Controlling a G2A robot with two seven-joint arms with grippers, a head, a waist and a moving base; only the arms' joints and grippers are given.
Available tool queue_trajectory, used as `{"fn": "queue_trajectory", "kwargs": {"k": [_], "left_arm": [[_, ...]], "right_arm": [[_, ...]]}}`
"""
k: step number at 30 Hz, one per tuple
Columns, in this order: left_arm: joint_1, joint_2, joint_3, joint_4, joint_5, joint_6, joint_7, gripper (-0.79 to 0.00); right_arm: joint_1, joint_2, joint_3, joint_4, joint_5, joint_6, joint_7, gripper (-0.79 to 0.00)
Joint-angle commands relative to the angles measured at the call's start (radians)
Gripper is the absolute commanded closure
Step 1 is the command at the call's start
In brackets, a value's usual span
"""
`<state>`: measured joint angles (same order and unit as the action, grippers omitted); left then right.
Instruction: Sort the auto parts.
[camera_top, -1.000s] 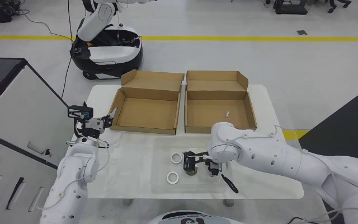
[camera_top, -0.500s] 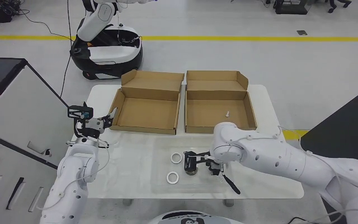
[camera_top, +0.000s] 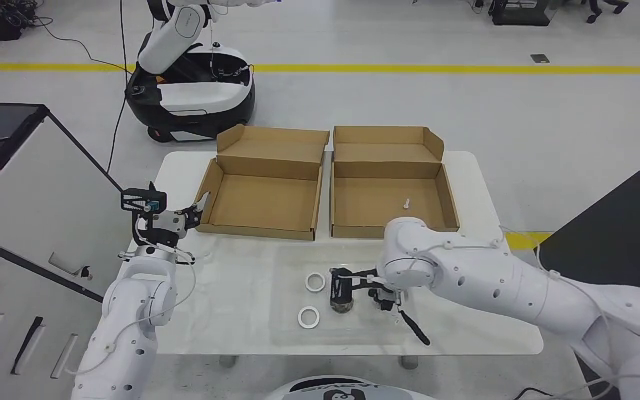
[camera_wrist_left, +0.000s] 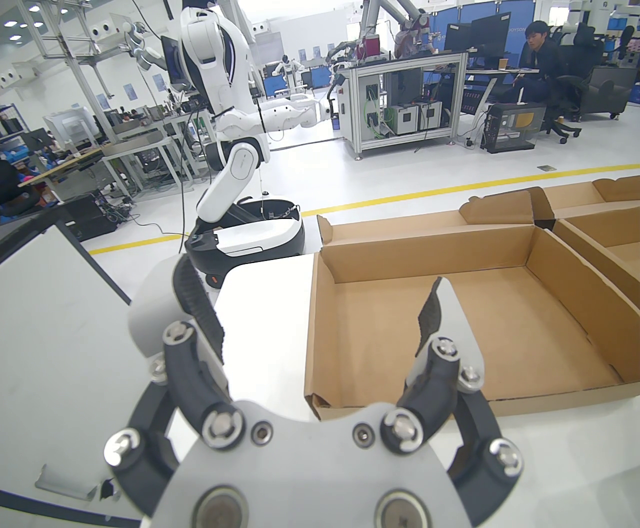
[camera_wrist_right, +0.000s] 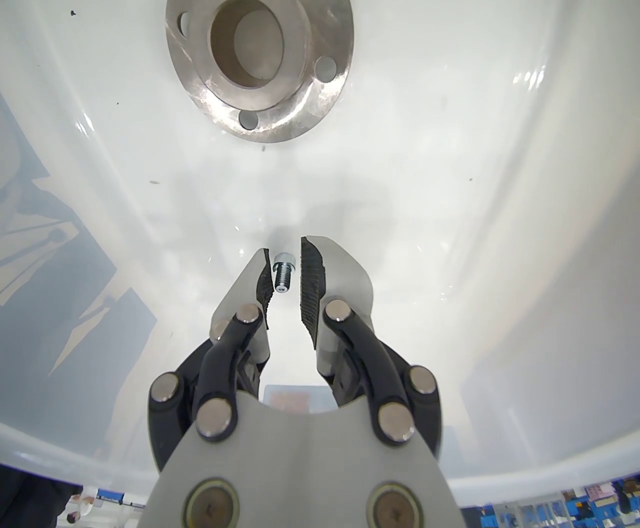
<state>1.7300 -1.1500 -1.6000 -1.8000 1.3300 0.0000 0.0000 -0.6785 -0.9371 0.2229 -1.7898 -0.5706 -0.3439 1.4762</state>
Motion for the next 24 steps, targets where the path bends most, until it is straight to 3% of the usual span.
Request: {"fn": "queue_trajectory", "kwargs": {"k": [1, 5, 7, 8, 17, 24], "left_arm": [[0.0, 0.0, 0.0, 0.0, 0.0, 0.0, 0.0, -0.785], [0.0, 0.0, 0.0, 0.0, 0.0, 0.0, 0.0, -0.785], [0.0, 0.0, 0.0, 0.0, 0.0, 0.0, 0.0, -0.785], [0.0, 0.0, 0.0, 0.0, 0.0, 0.0, 0.0, -0.785], [0.0, 0.0, 0.0, 0.0, 0.0, 0.0, 0.0, -0.785], [0.0, 0.0, 0.0, 0.0, 0.0, 0.0, 0.0, -0.785]], "right_arm": [[0.002, -0.001, -0.003, 0.004, 0.0, -0.001, -0.001, -0.157], [0.005, -0.004, -0.006, 0.009, 0.004, -0.001, -0.001, -0.102], [0.007, -0.006, -0.008, 0.012, 0.004, -0.001, -0.001, -0.009], [0.008, -0.007, -0.008, 0.013, 0.004, 0.0, 0.0, 0.0], [0.008, -0.003, 0.006, -0.024, 0.007, 0.024, 0.024, 0.0], [-0.013, 0.04, 0.069, -0.13, 0.046, 0.058, 0.055, 0.0]]}}
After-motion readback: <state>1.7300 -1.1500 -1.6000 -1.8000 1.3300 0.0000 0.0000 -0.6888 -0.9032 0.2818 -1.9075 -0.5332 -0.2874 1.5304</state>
